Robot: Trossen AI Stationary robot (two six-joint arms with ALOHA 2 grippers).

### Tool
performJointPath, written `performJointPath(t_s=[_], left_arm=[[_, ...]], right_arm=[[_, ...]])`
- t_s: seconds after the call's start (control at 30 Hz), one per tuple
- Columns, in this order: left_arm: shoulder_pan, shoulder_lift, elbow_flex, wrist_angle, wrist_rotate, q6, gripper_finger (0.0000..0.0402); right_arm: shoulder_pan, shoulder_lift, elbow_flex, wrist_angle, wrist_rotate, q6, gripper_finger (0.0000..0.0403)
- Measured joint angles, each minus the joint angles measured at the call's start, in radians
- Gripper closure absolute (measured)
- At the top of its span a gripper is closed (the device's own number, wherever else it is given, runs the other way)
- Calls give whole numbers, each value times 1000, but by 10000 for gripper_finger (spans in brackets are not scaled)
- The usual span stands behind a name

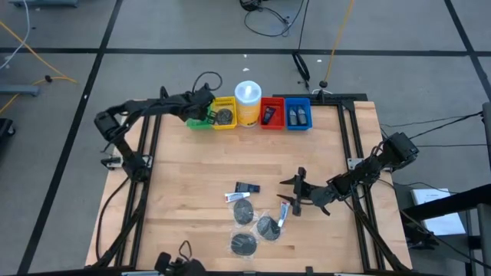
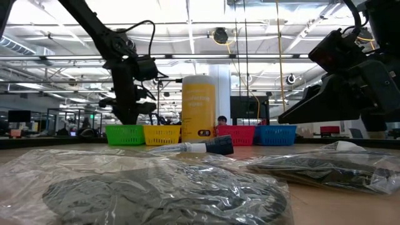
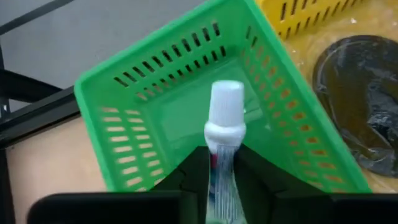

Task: Pick & Place Travel size toiletries
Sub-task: Put the white toothpaste into the green basket

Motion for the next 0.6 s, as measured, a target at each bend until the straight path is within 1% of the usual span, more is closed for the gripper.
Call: performJointPath(t_s=[0.1,0.17,0.27,0.37,0.43,0.47,0.53,0.6], left_arm=[[10,-11,0,-2,3,11,290],[19,-43,0,-15,11,23,260],[19,-110,1,-31,44,51,217],[-7,-206,1,-52,72,60,187],[-57,-270,2,-70,83,78,177],[-94,-300,0,-82,86,84,176],[-187,-359,-23,-58,87,91,176],[-299,-411,-71,2,87,90,180]], right_arm=[[0,0,0,0,0,0,177],[0,0,0,0,0,0,177],[0,0,0,0,0,-1,177],[0,0,0,0,-1,-15,177],[3,0,0,5,-11,-37,177],[6,0,0,14,-35,-59,177],[14,0,0,34,-112,-111,177],[19,0,0,56,-218,-161,177]])
